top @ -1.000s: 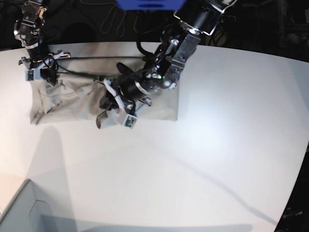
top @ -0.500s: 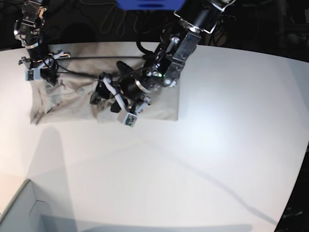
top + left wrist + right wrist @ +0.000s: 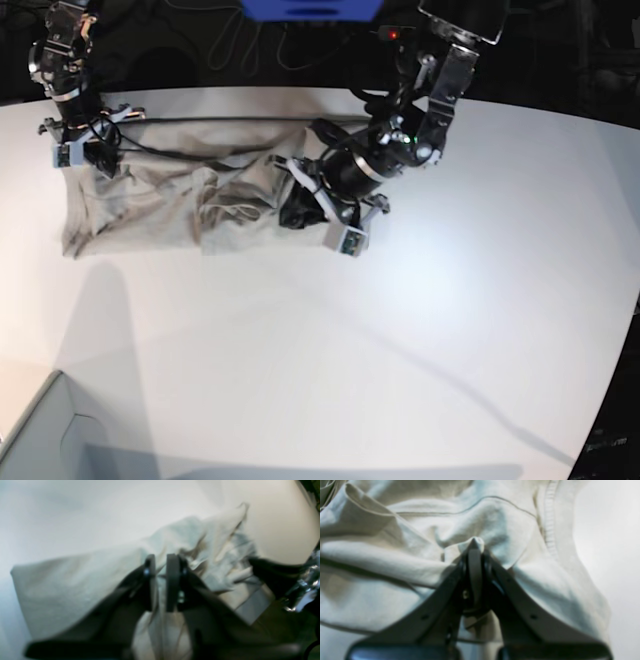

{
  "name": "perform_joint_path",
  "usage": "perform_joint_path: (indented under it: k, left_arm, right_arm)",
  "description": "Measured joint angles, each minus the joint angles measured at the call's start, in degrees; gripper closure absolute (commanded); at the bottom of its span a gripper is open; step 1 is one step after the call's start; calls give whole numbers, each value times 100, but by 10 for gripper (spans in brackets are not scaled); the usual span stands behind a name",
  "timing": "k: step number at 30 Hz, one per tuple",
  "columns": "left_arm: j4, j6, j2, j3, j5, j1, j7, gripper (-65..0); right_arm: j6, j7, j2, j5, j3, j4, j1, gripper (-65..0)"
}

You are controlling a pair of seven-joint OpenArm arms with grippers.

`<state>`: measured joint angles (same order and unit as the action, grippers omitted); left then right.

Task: Layout the t-shirt on the table in an organized manner, then fold the t-shirt properly
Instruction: 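Carry the strip end with the left gripper over toward the right gripper, then release the folded end with the left gripper and lift away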

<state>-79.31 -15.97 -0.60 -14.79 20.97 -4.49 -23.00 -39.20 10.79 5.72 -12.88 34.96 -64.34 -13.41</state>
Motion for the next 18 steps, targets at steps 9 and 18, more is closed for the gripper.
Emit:
perform_joint_path:
  k: [9, 18]
  left_arm:
    - [1266, 68, 205, -1045, -17, 623, -15, -9]
    - [1172, -15, 223, -2761, 0, 933, -39, -9]
  right_arm:
    - [2, -13, 0, 0, 0, 0, 2, 0]
    - [0, -4, 0, 0, 0, 0, 2, 0]
